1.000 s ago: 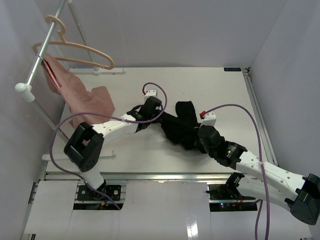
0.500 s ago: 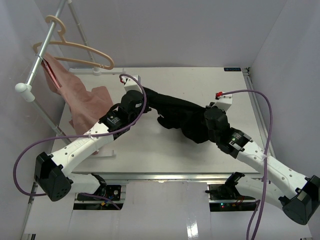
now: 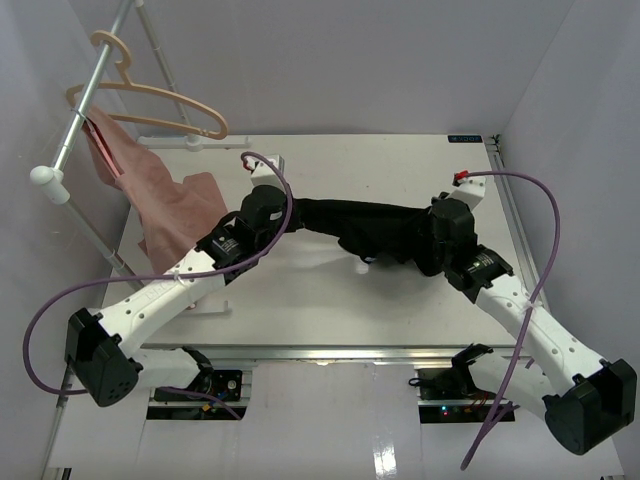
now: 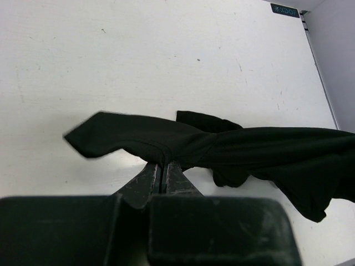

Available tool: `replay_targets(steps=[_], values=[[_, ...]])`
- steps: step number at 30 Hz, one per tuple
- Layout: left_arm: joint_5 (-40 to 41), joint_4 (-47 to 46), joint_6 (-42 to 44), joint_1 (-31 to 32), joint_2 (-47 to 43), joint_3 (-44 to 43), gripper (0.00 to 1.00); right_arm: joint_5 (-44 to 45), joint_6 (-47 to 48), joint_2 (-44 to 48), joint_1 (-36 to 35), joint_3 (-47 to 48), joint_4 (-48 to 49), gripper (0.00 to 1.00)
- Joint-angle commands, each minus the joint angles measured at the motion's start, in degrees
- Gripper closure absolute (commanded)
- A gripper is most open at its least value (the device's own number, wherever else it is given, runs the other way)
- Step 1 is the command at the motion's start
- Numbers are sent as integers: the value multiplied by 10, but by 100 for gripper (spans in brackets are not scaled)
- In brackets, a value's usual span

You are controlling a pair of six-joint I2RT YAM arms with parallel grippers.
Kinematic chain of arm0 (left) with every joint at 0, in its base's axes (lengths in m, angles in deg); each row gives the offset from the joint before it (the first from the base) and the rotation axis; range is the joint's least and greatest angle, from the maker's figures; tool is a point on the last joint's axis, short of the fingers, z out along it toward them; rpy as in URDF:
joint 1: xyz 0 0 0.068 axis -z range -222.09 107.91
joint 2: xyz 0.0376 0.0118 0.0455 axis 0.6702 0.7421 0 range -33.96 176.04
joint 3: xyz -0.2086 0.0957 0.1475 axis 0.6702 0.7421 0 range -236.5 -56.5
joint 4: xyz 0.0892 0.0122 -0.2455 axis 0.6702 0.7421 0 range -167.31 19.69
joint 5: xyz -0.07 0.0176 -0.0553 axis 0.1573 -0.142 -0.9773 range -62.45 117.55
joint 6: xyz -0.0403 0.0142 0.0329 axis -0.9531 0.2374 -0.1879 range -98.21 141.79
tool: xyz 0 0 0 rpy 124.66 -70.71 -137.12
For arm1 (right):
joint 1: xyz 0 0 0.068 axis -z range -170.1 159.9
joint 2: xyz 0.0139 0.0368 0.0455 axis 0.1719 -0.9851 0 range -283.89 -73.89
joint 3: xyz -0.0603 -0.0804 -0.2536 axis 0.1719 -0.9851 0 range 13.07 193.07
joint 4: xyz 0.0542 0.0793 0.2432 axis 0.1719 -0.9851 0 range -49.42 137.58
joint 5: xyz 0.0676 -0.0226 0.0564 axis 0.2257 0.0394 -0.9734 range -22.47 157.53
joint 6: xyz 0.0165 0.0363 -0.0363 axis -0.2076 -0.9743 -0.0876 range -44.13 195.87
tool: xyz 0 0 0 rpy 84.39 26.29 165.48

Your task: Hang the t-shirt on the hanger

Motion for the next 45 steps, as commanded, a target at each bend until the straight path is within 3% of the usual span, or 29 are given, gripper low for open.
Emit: replay_targets(steps=[1, 9, 13, 19, 24, 30, 35, 37, 38, 39, 40, 44, 45], values=[[6, 36, 2, -19, -74, 17, 100, 61, 32, 71, 23, 26, -28, 92], [-80, 53, -18, -12, -184, 33, 100, 25, 35, 172, 23, 99, -97, 92], [-98, 63, -24, -12, -217, 20, 100, 6, 63, 177, 23, 128, -78, 92], [-97, 66, -27, -12, -144, 9, 100, -69, 109, -11, 23, 189, -70, 92], [-26, 39, -16, -23, -35, 29, 100, -91, 158, -175, 30, 209, 8, 92], [23, -17, 3, -52, 52, 27, 100, -186, 213, -373, 57, 325, 37, 92], [93, -79, 40, -54, 94, 29, 100, -233, 243, -431, 56, 364, 47, 76], [116, -114, 63, -56, 92, 34, 100, -235, 243, -417, 54, 354, 50, 61], [126, -124, 72, -59, 92, 32, 100, -234, 243, -408, 52, 350, 45, 49], [133, -127, 78, -64, 92, 27, 95, -229, 243, -399, 50, 346, 36, 38], [132, -118, 81, -70, 95, 19, 80, -216, 243, -390, 46, 340, 24, 34], [103, -66, 83, -72, 107, -23, 41, -227, 202, -327, 14, 269, -8, 37], [85, -54, 82, -72, 104, -27, 37, -242, 179, -311, 7, 240, -10, 39]])
